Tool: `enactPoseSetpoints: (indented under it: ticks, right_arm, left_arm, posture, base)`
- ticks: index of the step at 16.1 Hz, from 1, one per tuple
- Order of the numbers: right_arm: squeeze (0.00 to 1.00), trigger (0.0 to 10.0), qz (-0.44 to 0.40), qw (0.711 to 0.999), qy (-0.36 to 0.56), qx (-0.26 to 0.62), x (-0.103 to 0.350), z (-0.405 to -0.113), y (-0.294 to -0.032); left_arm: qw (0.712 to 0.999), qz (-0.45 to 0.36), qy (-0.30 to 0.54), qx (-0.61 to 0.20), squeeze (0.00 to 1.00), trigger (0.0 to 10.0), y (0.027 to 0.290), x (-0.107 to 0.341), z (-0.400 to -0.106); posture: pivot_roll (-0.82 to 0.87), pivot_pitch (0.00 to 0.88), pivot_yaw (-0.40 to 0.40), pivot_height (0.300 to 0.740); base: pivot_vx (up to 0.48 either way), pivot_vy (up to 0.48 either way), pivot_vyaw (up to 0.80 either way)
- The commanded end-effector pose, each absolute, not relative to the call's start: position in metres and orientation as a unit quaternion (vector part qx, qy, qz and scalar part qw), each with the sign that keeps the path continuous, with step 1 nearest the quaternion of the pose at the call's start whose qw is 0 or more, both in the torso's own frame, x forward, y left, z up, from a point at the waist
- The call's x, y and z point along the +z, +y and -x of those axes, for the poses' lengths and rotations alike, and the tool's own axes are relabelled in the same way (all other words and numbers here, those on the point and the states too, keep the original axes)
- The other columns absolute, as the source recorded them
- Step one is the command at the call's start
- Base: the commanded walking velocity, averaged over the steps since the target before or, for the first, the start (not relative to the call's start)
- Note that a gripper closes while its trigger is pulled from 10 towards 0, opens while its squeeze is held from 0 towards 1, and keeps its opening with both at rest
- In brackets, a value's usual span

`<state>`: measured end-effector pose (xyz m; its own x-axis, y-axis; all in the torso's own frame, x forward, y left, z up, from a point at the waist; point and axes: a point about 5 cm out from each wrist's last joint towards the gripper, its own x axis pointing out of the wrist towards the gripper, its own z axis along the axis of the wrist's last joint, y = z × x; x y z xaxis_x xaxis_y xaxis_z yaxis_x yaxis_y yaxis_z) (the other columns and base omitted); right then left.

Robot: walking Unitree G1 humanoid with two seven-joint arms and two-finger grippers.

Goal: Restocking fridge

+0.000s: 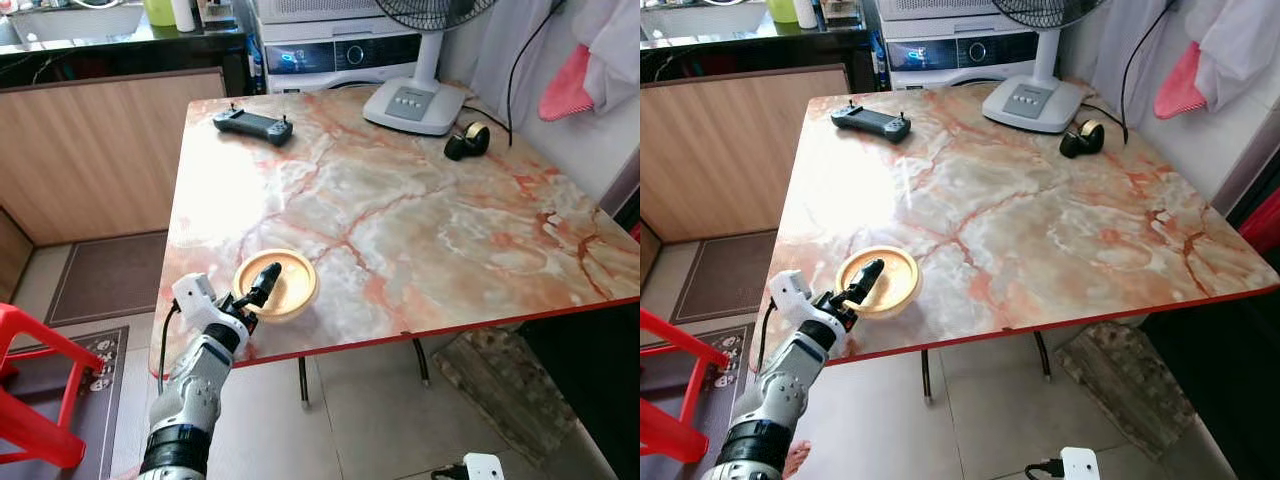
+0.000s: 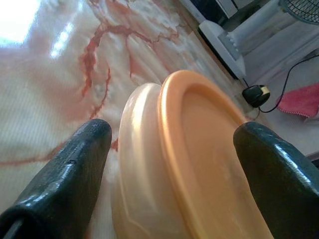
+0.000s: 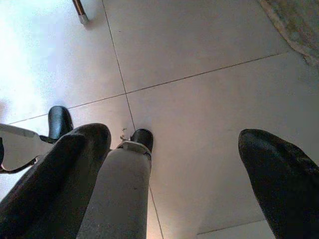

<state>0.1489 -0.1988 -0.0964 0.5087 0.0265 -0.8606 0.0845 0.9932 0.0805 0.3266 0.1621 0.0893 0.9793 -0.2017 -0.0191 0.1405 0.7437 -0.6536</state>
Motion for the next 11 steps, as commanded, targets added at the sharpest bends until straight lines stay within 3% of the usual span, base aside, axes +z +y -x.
enactPoseSetpoints:
  ticks: [1,11]
  right_arm:
    - [0.0,10.0,-0.053,0.864,0.5,-0.021,-0.0974,-0.1453,-0.2016]
    - [0.0,10.0,-0.042,0.862,0.504,-0.011,-0.097,-0.1467,-0.202]
  left_arm:
    - [0.934,0.342,0.046,-0.094,0.0,0.1,0.1603,0.0894,-0.3297]
    - [0.933,0.346,0.052,-0.088,0.0,0.0,0.1564,0.0842,-0.3327]
  posture:
    - [0.03,0.069,-0.05,0.74]
    - [0.02,0.069,-0.053,0.74]
  base:
    - [0.0,0.0,0.0]
    - [0.0,0.0,0.0]
